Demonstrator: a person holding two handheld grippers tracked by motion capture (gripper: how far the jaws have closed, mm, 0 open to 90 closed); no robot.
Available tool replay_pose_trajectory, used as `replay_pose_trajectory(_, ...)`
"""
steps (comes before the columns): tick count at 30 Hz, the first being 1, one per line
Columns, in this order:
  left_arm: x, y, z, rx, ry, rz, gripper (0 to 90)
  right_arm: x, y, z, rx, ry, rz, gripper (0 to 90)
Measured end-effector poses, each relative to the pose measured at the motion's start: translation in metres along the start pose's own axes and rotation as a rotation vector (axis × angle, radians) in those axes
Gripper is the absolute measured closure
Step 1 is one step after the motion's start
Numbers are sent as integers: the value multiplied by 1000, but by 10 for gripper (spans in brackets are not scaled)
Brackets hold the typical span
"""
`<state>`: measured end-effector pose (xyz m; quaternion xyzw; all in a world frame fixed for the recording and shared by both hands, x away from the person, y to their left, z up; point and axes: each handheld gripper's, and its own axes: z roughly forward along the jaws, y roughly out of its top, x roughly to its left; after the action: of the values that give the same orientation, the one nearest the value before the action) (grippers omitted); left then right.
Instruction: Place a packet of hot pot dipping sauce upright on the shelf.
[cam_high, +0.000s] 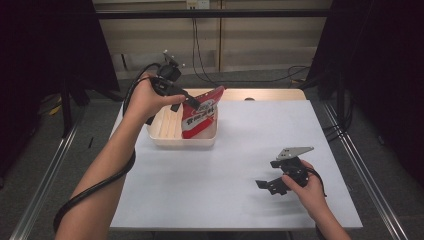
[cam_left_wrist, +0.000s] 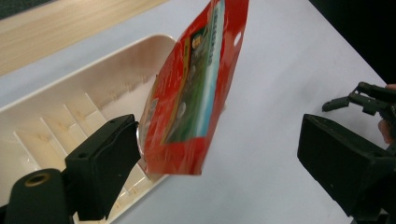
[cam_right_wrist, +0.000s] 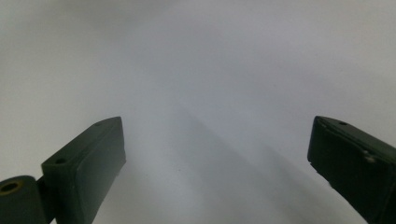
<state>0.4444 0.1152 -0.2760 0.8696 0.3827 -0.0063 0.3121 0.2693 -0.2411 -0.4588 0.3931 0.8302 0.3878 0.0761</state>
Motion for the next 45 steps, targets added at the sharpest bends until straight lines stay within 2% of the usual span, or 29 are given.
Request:
replay_pose_trajectory(1, 1, -2, 0, 6, -1, 16, 121, 0, 0, 0, 0, 2, 0, 37)
replay_pose_trajectory(3, 1, -5, 0, -8, -4, 10, 117, 0, 0, 1, 0, 3, -5, 37)
replay_pose_trajectory(6, 3, -11, 0, 3, -12, 23, 117, 0, 0, 1, -3, 8, -7, 37)
replay_pose_trajectory(8, 3, -14, 0, -2, -14, 17, 115, 0, 0, 1, -3, 7, -2, 37)
replay_pose_trajectory(20, 4, -32, -1, -11, -19, 50, 106, 1, 1, 2, 4, 6, 0, 37)
replay_pose_trajectory(21, 4, -33, -1, -6, -23, 44, 105, 1, 1, 2, 3, 8, 1, 37)
replay_pose_trajectory(25, 3, -37, 1, -2, -32, 58, 104, 1, 1, 3, 5, 7, -1, 37)
replay_pose_trajectory(33, 2, -46, 5, -3, -28, 59, 97, 1, 1, 3, 2, 9, 0, 38)
replay_pose_trajectory(34, 3, -47, 5, 7, -29, 80, 96, 1, 1, 3, 3, 8, 0, 38)
replay_pose_trajectory(35, 2, -49, 6, -2, -28, 63, 96, 1, 1, 3, 2, 9, -1, 38)
replay_pose_trajectory(36, 3, -50, 6, 3, -34, 72, 96, 1, 1, 3, 0, 13, -2, 38)
replay_pose_trajectory(37, 3, -52, 6, -7, -30, 62, 95, 1, 1, 3, 0, 10, -3, 38)
replay_pose_trajectory(38, 4, -53, 6, 5, -37, 77, 95, 1, 1, 3, 0, 9, -3, 38)
replay_pose_trajectory(39, 4, -54, 7, -6, -38, 63, 91, 1, 1, 2, 2, 8, 2, 38)
replay_pose_trajectory(40, 5, -56, 8, -1, -39, 72, 90, 1, 1, 2, 1, 7, 1, 38)
replay_pose_trajectory(42, 5, -59, 9, -5, -40, 62, 89, 1, 1, 2, 2, 4, 2, 38)
replay_pose_trajectory(44, 5, -62, 10, -5, -40, 67, 88, 2, 1, 2, 2, 5, 0, 38)
replay_pose_trajectory(45, 6, -63, 10, 0, -41, 82, 87, 2, 1, 2, 1, 8, -4, 38)
